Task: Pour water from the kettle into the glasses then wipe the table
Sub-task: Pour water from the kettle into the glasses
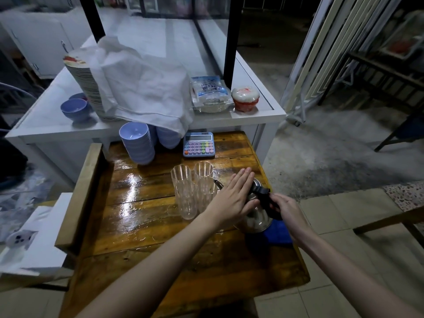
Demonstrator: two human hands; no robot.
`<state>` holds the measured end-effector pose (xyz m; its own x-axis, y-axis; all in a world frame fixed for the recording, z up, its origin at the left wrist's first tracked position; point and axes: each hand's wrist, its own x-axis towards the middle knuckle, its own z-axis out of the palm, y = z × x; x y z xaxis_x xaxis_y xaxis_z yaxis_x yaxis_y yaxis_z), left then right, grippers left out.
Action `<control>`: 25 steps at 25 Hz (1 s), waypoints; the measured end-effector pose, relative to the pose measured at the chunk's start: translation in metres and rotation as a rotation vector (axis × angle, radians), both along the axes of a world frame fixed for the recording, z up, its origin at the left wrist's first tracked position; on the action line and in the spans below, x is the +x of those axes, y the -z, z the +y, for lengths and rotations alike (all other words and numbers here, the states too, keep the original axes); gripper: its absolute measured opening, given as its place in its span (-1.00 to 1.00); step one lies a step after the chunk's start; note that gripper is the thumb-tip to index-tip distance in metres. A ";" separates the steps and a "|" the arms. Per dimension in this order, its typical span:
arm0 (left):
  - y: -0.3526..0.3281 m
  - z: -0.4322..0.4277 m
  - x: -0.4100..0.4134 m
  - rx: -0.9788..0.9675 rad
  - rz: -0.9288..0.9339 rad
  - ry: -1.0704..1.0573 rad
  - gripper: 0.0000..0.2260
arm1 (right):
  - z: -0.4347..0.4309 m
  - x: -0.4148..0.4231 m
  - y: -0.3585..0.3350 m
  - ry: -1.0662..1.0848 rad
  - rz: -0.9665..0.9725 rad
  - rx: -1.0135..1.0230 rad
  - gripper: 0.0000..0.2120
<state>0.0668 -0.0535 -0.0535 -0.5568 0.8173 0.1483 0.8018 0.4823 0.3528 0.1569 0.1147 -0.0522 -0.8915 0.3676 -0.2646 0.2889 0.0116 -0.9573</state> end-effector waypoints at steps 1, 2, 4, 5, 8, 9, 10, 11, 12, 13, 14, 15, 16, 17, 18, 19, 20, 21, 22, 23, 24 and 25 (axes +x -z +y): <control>0.000 -0.003 0.000 0.006 -0.015 -0.006 -0.37 | -0.002 0.000 -0.002 -0.009 0.000 0.010 -0.63; 0.001 -0.005 0.001 0.014 -0.030 -0.012 -0.36 | -0.004 -0.001 -0.004 -0.014 -0.001 0.021 -0.63; 0.000 -0.009 0.001 0.027 -0.055 -0.019 -0.36 | -0.008 -0.003 -0.009 -0.012 -0.006 0.036 -0.65; -0.001 -0.010 0.001 0.034 -0.060 -0.019 -0.36 | -0.009 -0.003 -0.012 -0.007 -0.007 0.040 -0.67; -0.005 -0.011 0.001 0.068 -0.077 -0.018 -0.33 | -0.012 -0.004 -0.022 -0.006 -0.008 0.058 -0.72; -0.006 -0.011 0.002 0.083 -0.091 -0.023 -0.33 | -0.012 -0.004 -0.024 -0.009 -0.007 0.063 -0.72; -0.007 -0.010 0.002 0.094 -0.107 -0.029 -0.33 | -0.011 -0.005 -0.026 -0.012 -0.006 0.071 -0.71; -0.008 -0.009 0.003 0.100 -0.120 -0.034 -0.32 | -0.010 -0.005 -0.028 -0.016 -0.008 0.084 -0.69; -0.008 -0.009 0.003 0.102 -0.130 -0.038 -0.32 | -0.009 -0.006 -0.030 -0.019 -0.010 0.101 -0.68; -0.009 -0.008 0.004 0.102 -0.138 -0.041 -0.31 | -0.008 -0.007 -0.032 -0.023 -0.011 0.120 -0.68; -0.009 -0.008 0.004 0.100 -0.144 -0.044 -0.31 | -0.007 -0.007 -0.034 -0.029 -0.013 0.133 -0.69; -0.010 -0.007 0.004 0.100 -0.147 -0.048 -0.31 | -0.006 -0.007 -0.035 -0.036 -0.014 0.144 -0.69; -0.010 -0.006 0.005 0.105 -0.149 -0.054 -0.31 | -0.005 -0.007 -0.036 -0.041 -0.013 0.157 -0.69; -0.011 -0.005 0.006 0.113 -0.150 -0.061 -0.32 | -0.004 -0.008 -0.036 -0.042 -0.009 0.170 -0.69; -0.011 -0.004 0.007 0.121 -0.151 -0.069 -0.33 | -0.003 -0.008 -0.037 -0.041 -0.006 0.178 -0.69; -0.011 -0.003 0.008 0.125 -0.155 -0.077 -0.34 | -0.003 -0.008 -0.037 -0.040 -0.003 0.184 -0.69; -0.011 -0.003 0.009 0.127 -0.159 -0.085 -0.35 | -0.002 -0.009 -0.037 -0.040 -0.001 0.193 -0.68; -0.011 -0.002 0.010 0.130 -0.163 -0.090 -0.35 | -0.002 -0.010 -0.036 -0.041 0.002 0.202 -0.67; -0.011 -0.002 0.010 0.132 -0.169 -0.095 -0.36 | -0.001 -0.011 -0.035 -0.043 0.006 0.212 -0.67; -0.012 -0.002 0.012 0.134 -0.176 -0.098 -0.36 | 0.000 -0.011 -0.033 -0.043 0.012 0.223 -0.66; -0.012 -0.001 0.012 0.137 -0.182 -0.102 -0.36 | 0.001 -0.012 -0.032 -0.040 0.018 0.234 -0.66; -0.012 0.000 0.013 0.141 -0.185 -0.108 -0.36 | 0.002 -0.012 -0.031 -0.040 0.025 0.243 -0.66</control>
<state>0.0800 -0.0539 -0.0410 -0.6678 0.7302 0.1445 0.6642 0.4970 0.5584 0.1447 0.1170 -0.0212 -0.9119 0.3820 -0.1503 0.2596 0.2530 -0.9320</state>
